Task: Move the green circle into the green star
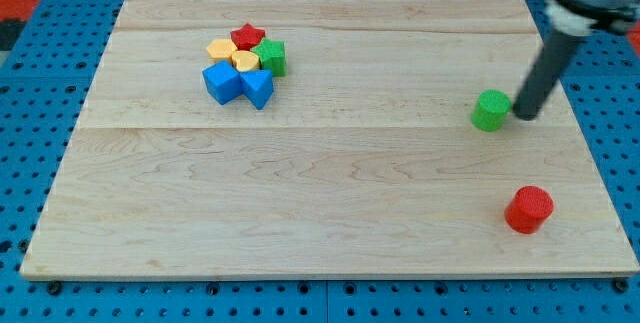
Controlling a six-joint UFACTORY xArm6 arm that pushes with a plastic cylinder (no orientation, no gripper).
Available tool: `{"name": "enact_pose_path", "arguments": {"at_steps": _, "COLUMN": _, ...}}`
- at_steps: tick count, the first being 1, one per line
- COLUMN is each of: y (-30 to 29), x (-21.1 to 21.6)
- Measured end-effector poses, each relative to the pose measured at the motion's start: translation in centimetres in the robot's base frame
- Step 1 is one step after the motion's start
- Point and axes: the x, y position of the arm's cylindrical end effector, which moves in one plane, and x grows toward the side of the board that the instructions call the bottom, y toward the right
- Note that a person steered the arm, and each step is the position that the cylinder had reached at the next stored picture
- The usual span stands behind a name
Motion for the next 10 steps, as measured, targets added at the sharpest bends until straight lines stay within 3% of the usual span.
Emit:
{"name": "enact_pose_path", "arguments": {"at_steps": 1, "y": -10.3, "x": 0.0}}
{"name": "enact_pose_path", "arguments": {"at_steps": 2, "y": -16.6, "x": 0.0}}
{"name": "enact_pose_path", "arguments": {"at_steps": 3, "y": -17.1, "x": 1.5}}
{"name": "enact_pose_path", "arguments": {"at_steps": 6, "y": -25.1, "x": -3.0}}
{"name": "enact_pose_path", "arguments": {"at_steps": 7, "y": -23.9, "x": -3.0}}
{"name": "enact_pose_path", "arguments": {"at_steps": 8, "y": -19.2, "x": 0.1}}
{"name": "enact_pose_path", "arguments": {"at_steps": 9, "y": -12.7, "x": 4.6}}
{"name": "enact_pose_path", "arguments": {"at_steps": 10, "y": -1.7, "x": 8.6}}
